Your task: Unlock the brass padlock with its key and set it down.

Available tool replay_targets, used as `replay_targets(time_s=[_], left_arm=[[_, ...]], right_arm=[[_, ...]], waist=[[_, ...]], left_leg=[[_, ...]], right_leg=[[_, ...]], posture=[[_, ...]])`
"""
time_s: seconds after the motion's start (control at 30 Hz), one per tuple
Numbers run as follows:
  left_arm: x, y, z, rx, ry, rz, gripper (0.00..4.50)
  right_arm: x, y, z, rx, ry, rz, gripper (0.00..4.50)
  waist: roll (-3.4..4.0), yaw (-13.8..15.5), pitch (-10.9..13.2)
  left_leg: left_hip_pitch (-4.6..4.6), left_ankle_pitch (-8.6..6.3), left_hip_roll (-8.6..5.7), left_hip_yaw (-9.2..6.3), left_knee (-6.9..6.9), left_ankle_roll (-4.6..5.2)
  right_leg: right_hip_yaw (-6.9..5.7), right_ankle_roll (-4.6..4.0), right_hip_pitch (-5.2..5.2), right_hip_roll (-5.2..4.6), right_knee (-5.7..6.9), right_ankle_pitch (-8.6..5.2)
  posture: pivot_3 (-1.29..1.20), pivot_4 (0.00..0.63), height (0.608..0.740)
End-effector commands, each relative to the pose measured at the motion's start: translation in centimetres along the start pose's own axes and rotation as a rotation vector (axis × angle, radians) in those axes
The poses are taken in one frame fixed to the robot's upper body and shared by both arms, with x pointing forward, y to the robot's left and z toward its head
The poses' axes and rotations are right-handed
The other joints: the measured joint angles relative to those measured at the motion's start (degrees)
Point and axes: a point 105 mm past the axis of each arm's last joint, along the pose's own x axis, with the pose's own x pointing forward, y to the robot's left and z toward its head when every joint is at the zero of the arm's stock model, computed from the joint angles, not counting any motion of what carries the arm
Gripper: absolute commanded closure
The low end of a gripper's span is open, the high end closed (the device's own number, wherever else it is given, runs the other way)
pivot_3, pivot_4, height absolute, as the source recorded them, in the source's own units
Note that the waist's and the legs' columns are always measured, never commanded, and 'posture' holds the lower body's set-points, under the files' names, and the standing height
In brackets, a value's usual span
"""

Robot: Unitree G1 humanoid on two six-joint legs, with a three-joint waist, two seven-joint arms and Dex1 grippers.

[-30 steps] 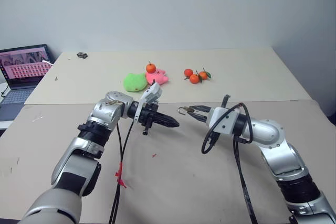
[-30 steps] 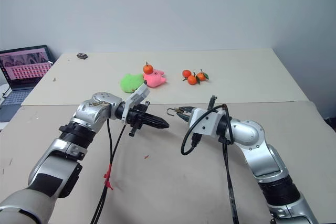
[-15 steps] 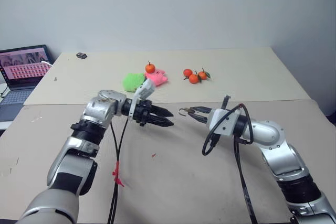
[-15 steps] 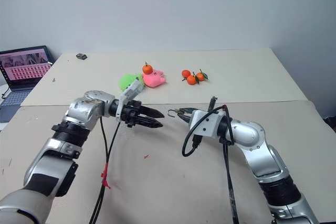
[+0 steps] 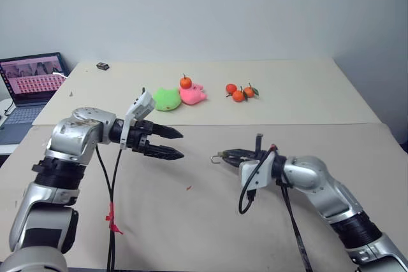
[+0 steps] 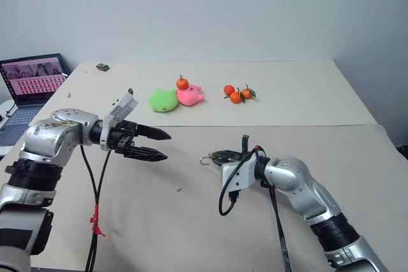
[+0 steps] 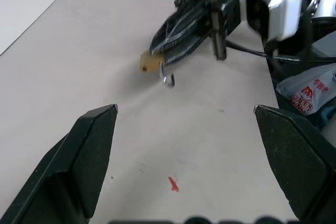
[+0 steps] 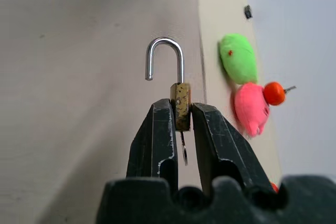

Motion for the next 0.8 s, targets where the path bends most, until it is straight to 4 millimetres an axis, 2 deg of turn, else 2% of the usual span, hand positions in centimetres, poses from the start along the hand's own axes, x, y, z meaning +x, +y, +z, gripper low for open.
replay_targets(time_s=[0.03, 0.37, 0.43, 0.53, 0.57, 0.6, 0.7, 0.77, 0.8], left_arm=[[-0.5, -1.1, 1.2, 0.056, -0.009, 0.017, 0.07], [-0.2, -1.2, 1.4, 0.087, 0.008, 0.046, 0.07], [-0.1, -1.1, 1.5, 0.092, 0.006, 0.045, 0.0], [0.1, -0.8, 1.5, 0.097, 0.004, 0.046, 0.0], [0.1, -0.7, 1.5, 0.099, 0.004, 0.045, 0.0], [0.2, -0.7, 1.5, 0.102, 0.003, 0.043, 0.0], [0.5, -0.6, 1.7, 0.105, -0.006, 0.031, 0.0], [0.7, -0.5, 1.8, 0.104, -0.013, 0.024, 0.0], [0.8, -0.5, 1.8, 0.104, -0.015, 0.022, 0.0]], right_arm=[[0.3, 0.1, -0.1, -0.108, -0.02, -0.022, 4.25], [1.2, 1.0, -1.8, -0.217, 0.003, -0.03, 4.25], [0.8, 0.8, -2.1, -0.219, 0.007, -0.036, 3.41], [-0.2, 0.5, -2.7, -0.237, 0.029, -0.038, 2.4], [-0.5, 0.4, -2.9, -0.246, 0.039, -0.035, 2.19], [-0.9, 0.2, -3.2, -0.253, 0.05, -0.034, 1.67], [-2.3, -0.1, -4.1, -0.259, 0.089, -0.031, 0.69], [-3.2, -0.1, -5.0, -0.257, 0.122, -0.023, 0.06], [-3.7, 0.0, -5.4, -0.253, 0.138, -0.017, 0.06]], waist=[[0.0, -0.1, 0.0], [-0.03, -0.3, 0.0], [-0.03, -0.3, 0.0], [-0.02, -0.2, 0.0], [-0.02, -0.2, 0.0], [-0.02, -0.2, 0.0], [-0.02, -0.2, 0.0], [-0.02, -0.1, 0.0], [-0.02, -0.1, 0.0]], left_leg=[[0.02, 0.01, -0.01, 0.01, 0.0, -0.01], [0.19, 0.01, 0.0, 0.02, -0.01, -0.01], [0.17, 0.01, 0.0, 0.02, 0.01, -0.01], [0.13, 0.01, 0.0, 0.03, 0.03, -0.01], [0.12, 0.0, 0.0, 0.03, 0.03, -0.01], [0.1, 0.0, -0.01, 0.03, 0.04, -0.01], [0.1, 0.0, -0.02, 0.03, 0.04, 0.0], [0.12, 0.0, -0.02, 0.03, 0.05, 0.0], [0.11, 0.0, -0.03, 0.03, 0.05, -0.01]], right_leg=[[0.01, 0.0, 0.0, 0.0, 0.03, 0.0], [0.03, -0.02, -0.01, 0.05, 0.32, 0.0], [0.03, -0.03, -0.01, 0.04, 0.32, 0.0], [0.04, -0.03, -0.01, 0.03, 0.36, 0.01], [0.04, -0.03, -0.01, 0.03, 0.37, 0.01], [0.04, -0.03, -0.01, 0.02, 0.37, 0.01], [0.05, -0.03, 0.0, 0.01, 0.36, 0.01], [0.04, -0.03, 0.01, 0.02, 0.35, 0.01], [0.05, -0.03, 0.01, 0.01, 0.35, 0.01]], posture=[[0.0, 0.15, 0.66], [0.0, 0.15, 0.66], [0.0, 0.15, 0.66], [0.0, 0.15, 0.66], [0.0, 0.15, 0.66], [0.0, 0.15, 0.66], [0.0, 0.15, 0.66], [0.0, 0.15, 0.66], [0.0, 0.15, 0.66]])
